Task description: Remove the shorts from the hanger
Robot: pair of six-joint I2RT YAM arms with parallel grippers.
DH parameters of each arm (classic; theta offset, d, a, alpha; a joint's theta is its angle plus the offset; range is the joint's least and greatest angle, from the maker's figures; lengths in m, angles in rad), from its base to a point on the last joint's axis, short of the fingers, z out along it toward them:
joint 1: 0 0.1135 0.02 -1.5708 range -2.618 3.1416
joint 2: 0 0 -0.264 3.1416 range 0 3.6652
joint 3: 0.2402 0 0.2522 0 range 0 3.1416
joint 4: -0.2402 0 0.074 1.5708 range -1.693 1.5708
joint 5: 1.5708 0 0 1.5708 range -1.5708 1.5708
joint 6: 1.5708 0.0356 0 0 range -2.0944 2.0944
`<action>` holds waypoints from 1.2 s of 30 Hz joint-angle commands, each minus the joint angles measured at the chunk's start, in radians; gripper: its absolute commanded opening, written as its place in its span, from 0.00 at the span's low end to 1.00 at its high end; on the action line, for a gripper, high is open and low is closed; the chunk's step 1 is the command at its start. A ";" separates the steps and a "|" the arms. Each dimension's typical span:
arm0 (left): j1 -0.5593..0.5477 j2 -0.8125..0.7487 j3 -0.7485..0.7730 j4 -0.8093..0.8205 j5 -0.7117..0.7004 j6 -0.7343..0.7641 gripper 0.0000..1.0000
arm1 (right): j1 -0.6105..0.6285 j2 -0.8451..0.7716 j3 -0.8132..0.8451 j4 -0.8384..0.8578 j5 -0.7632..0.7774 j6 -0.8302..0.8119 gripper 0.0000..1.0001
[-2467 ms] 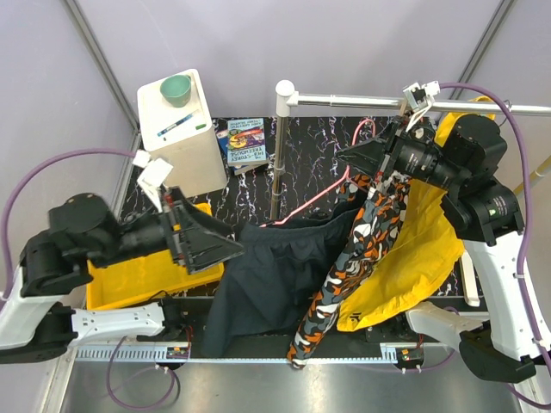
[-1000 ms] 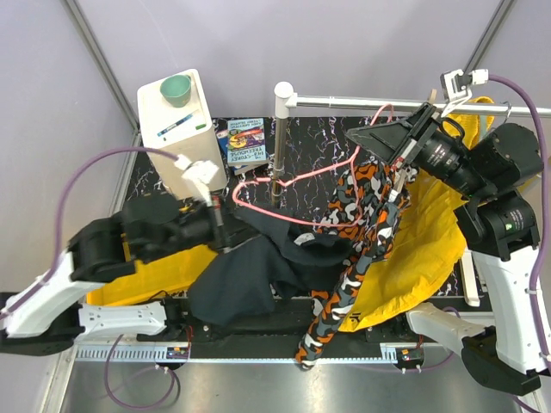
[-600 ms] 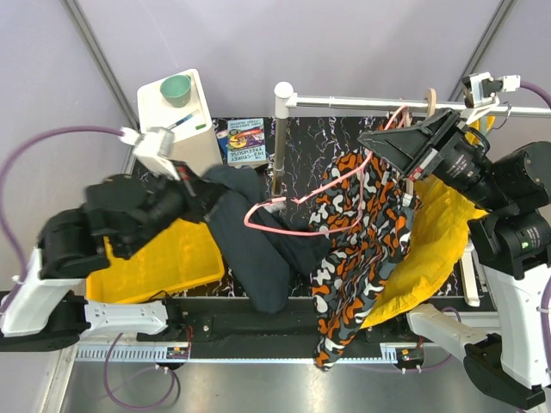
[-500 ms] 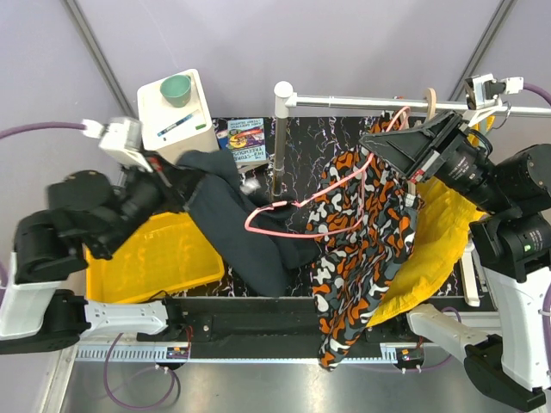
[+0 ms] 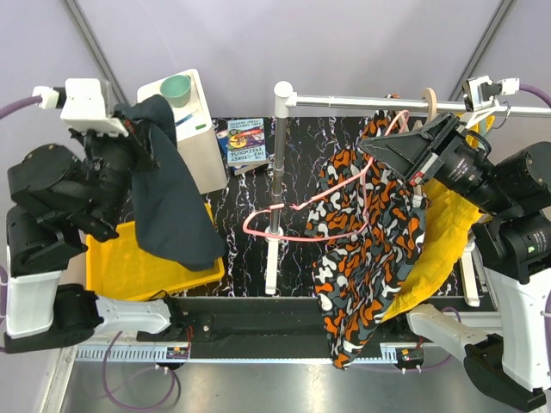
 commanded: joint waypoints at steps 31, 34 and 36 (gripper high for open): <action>0.599 -0.146 -0.517 -0.277 0.110 -0.422 0.00 | 0.002 0.011 0.023 -0.032 -0.054 -0.032 0.00; 0.700 -0.147 -0.597 -0.286 0.201 -0.454 0.00 | 0.002 0.008 0.017 -0.032 -0.052 -0.034 0.00; 0.732 -0.157 -0.611 -0.304 0.192 -0.476 0.00 | 0.004 0.007 0.018 -0.038 -0.052 -0.034 0.00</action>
